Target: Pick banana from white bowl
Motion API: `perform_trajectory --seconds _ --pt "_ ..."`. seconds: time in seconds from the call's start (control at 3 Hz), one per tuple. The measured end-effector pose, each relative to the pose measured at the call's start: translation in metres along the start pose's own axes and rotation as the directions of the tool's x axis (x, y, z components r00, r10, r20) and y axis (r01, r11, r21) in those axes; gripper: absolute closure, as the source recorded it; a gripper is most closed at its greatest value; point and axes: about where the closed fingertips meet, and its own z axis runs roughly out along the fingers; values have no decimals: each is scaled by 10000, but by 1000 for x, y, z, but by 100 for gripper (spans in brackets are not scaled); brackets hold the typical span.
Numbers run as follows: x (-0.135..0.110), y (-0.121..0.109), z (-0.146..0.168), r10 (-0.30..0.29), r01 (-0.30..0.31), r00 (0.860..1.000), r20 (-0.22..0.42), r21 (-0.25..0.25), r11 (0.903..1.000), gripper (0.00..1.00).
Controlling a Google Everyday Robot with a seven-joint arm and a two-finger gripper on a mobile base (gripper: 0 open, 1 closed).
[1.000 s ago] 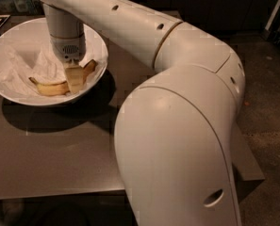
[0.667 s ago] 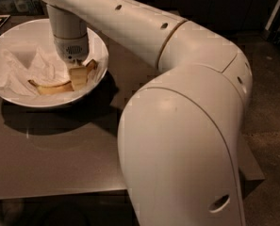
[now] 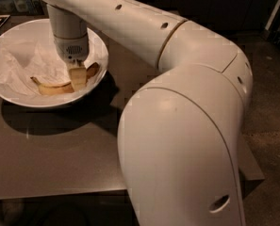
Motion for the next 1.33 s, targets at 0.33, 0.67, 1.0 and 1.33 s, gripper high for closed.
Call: perform_trajectory --seconds 0.33,0.67,1.0,1.33 --pt "-3 -5 0 -13 9 9999 161 230 9997 100" --pt "0 7 -22 -71 61 9999 129 790 9969 100" --pt "2 24 -55 -201 207 9998 -56 1519 9882 100" --pt "1 35 -79 -352 374 9993 -150 1943 9802 100"
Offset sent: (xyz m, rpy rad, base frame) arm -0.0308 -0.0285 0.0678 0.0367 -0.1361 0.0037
